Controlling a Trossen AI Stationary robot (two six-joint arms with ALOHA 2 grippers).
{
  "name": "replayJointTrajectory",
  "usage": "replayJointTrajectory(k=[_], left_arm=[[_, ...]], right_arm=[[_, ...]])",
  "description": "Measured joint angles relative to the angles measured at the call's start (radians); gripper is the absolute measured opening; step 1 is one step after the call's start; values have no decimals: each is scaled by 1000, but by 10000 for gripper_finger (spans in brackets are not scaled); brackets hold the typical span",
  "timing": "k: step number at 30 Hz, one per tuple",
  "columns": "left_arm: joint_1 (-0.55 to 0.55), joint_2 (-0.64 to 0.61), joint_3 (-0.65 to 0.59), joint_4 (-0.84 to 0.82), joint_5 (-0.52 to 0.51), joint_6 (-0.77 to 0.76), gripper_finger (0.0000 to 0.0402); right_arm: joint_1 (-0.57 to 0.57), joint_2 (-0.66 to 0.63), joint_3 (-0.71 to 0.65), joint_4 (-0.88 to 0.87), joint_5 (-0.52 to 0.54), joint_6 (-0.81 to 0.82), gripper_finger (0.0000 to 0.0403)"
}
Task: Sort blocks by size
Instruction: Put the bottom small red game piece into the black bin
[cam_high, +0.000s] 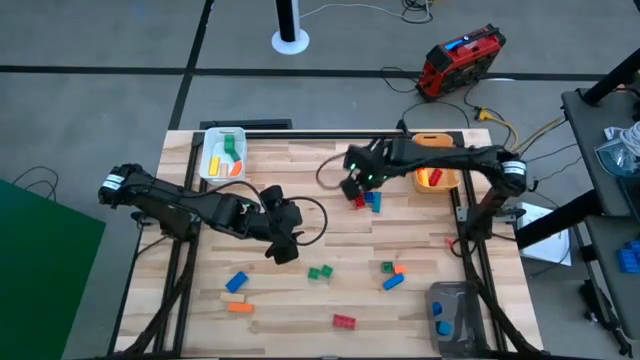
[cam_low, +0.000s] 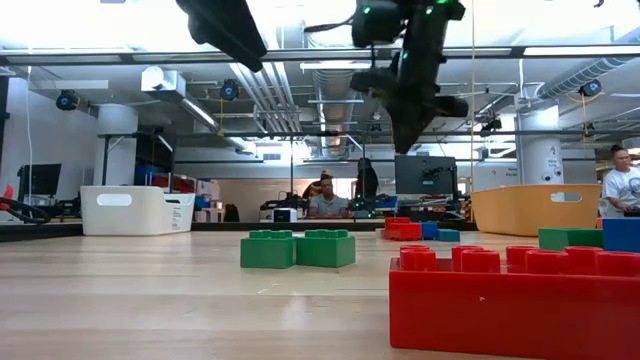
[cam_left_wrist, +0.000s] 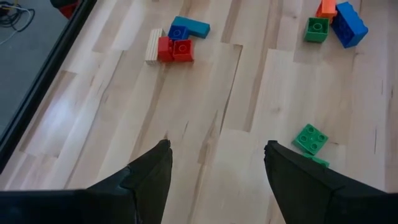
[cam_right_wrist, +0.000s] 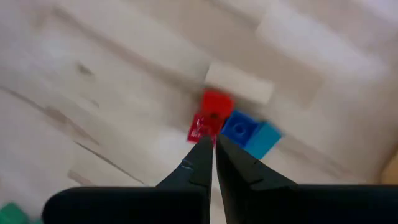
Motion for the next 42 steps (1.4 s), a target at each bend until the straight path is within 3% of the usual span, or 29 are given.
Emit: replayJointTrajectory(k=[10,21,33,42], left_arm=[[0,-20,0,-65,-26,-34,230],[-3,-65,0,-176,-26,-93,230],[-5,-105,0,-573,-25,-301,230],[-7,-144,0,-610,-24,-335,230]], right_arm=[[91,219,-1,1,-7,30,12],[87,291,-1,70,85,15,12],[93,284,0,72,83,8,12],[28,157,3,-63,37,-70,13]])
